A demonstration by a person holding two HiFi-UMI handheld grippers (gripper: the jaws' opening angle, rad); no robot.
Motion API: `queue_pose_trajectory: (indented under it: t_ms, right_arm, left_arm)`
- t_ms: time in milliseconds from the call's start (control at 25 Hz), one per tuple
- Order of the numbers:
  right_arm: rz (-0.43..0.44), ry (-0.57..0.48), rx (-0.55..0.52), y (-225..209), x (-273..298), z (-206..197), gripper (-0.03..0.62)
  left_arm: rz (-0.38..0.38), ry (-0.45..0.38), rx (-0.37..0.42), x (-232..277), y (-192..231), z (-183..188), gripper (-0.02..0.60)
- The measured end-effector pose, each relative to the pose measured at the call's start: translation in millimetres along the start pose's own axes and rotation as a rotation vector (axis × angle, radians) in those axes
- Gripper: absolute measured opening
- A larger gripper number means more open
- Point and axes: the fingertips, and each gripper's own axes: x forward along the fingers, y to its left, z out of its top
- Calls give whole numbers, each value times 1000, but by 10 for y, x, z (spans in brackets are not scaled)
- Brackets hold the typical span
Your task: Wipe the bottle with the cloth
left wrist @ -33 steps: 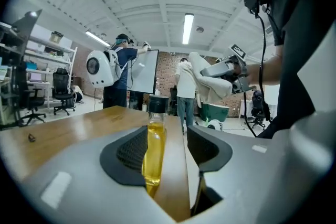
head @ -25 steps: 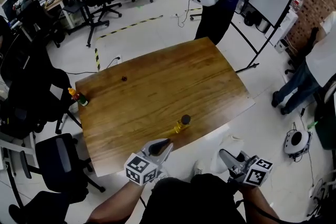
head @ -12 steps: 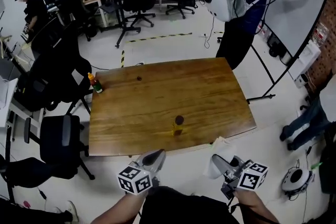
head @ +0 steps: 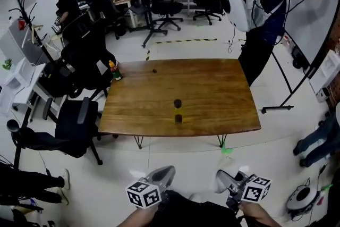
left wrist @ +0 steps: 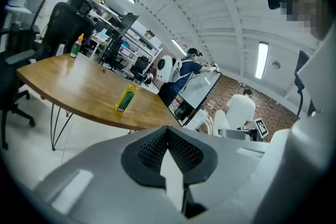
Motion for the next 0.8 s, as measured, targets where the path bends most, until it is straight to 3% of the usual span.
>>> queue_pose_trajectory:
  t_ms: [160, 440, 600, 800]
  right_arm:
    - [-33, 70, -114, 114, -160, -209, 72]
    - [-10, 23, -19, 205, -198, -140, 71]
    - [-19, 52, -92, 384, -169, -196, 71]
    - [-17, 7, -166, 539, -74, -121, 71]
  left_arm:
    - [28, 8, 25, -256, -134, -227, 12]
    - [14, 12, 61, -406, -193, -88, 12]
    - [2, 44, 98, -506, -205, -91, 12]
    - [-19, 44, 114, -554, -144, -13, 12]
